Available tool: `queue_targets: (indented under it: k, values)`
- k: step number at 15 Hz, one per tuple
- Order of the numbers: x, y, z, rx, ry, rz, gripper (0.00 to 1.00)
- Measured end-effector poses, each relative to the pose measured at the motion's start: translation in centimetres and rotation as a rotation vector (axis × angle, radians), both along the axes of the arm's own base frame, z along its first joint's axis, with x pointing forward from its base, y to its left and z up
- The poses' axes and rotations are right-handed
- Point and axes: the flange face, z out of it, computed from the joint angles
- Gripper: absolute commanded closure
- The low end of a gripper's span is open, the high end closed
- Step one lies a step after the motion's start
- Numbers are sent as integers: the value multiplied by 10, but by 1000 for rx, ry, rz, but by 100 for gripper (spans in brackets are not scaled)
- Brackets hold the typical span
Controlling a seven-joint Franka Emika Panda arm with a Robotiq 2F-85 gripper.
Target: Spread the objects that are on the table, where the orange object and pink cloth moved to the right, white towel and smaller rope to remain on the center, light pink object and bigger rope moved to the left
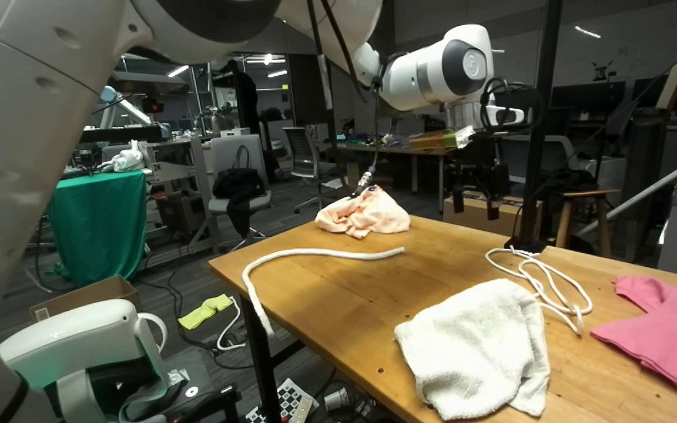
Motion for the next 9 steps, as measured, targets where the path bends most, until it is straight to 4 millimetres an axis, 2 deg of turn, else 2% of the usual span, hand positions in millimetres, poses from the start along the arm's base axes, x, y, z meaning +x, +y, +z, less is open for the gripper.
queue_targets:
  k: [5, 9]
  values:
    - [23, -47, -26, 52, 58, 56, 0]
    - [32, -70, -53, 65, 117, 171, 0]
